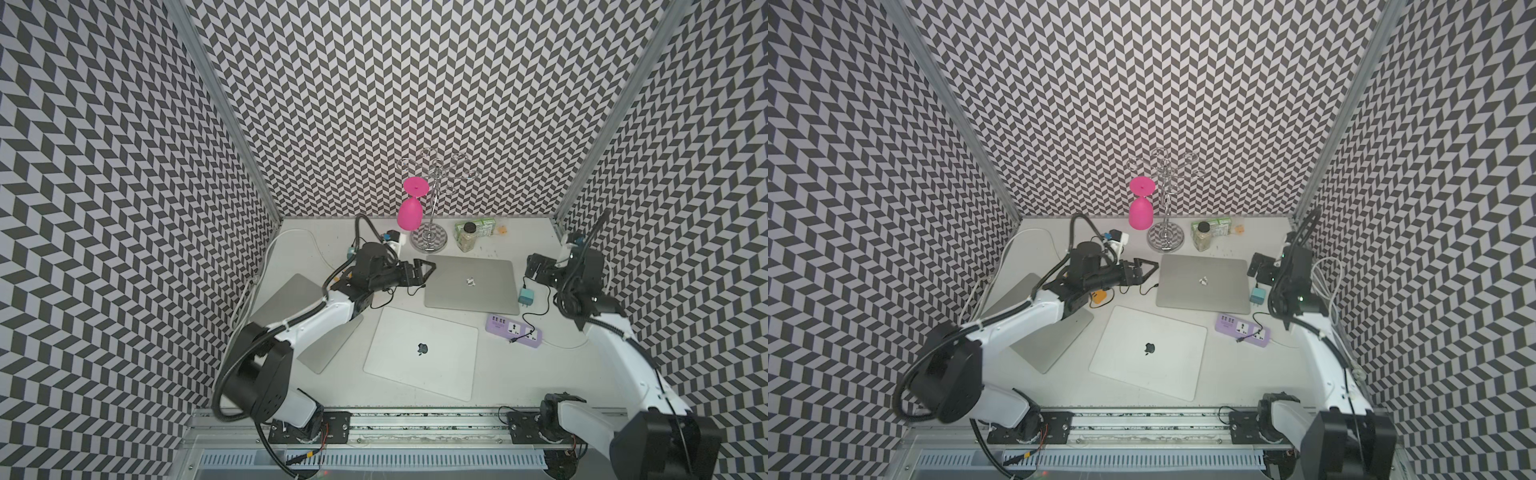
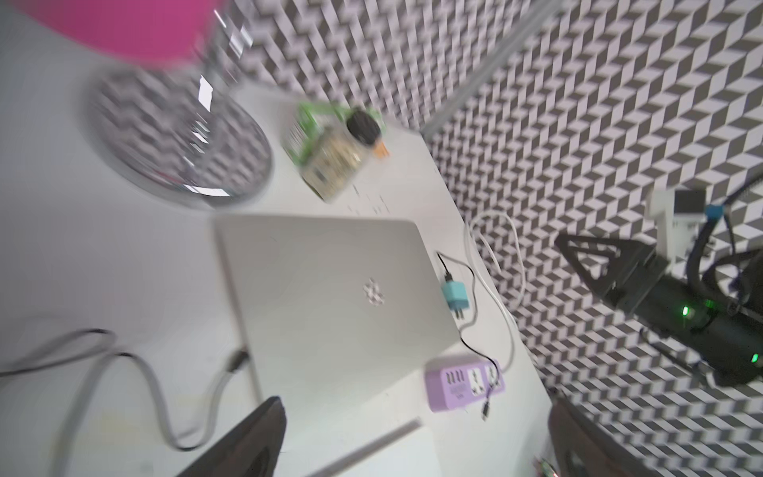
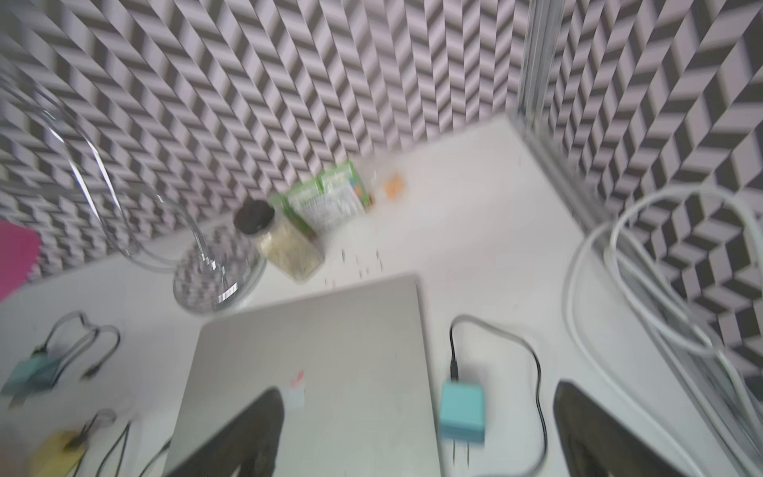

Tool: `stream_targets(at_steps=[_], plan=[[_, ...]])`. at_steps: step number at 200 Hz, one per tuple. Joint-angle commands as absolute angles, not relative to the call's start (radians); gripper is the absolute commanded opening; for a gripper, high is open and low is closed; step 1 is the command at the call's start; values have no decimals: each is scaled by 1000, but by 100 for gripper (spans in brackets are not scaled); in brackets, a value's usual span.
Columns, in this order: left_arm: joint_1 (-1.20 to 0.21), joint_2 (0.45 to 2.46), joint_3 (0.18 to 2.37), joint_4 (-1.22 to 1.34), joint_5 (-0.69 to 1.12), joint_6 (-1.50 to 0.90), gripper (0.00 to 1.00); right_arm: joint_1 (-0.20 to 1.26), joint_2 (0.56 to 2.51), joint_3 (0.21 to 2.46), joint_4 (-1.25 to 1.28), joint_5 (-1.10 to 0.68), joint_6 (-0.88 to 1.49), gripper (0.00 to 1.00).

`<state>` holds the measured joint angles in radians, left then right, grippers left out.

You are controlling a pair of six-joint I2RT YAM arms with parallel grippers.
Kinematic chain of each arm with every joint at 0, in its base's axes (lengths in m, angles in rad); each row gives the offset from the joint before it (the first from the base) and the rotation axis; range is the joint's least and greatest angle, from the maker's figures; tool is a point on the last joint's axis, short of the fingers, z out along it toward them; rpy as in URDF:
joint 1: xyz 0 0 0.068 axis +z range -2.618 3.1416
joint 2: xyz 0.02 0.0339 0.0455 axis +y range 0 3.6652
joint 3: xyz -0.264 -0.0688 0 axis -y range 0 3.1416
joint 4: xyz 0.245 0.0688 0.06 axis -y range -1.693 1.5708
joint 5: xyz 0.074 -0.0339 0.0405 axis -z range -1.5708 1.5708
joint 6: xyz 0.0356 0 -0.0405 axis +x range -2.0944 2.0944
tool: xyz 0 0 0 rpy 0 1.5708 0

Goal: Unplug the laptop charger
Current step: Reset both arms

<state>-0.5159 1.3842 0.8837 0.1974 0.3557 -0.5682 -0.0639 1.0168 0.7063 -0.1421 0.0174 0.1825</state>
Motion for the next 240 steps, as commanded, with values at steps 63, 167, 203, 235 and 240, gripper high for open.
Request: stream_targets(at_steps=[63, 167, 203, 235, 240], plan=[[-358, 964, 392, 554, -332, -20, 100, -42, 1025, 276, 675, 183, 192, 99], [-84, 1411, 59, 1486, -265, 7, 100, -8, 1369, 90, 1356, 164, 93, 99], [-23, 1600, 39, 1731, -83, 6, 100, 35, 1562, 66, 1624, 160, 26, 99], [-20, 1566, 185, 1412, -35, 17, 99, 65, 1537, 141, 1460, 134, -20, 99], [-17, 1574, 217, 1349, -37, 13, 100, 66, 1537, 161, 1419, 130, -21, 99]])
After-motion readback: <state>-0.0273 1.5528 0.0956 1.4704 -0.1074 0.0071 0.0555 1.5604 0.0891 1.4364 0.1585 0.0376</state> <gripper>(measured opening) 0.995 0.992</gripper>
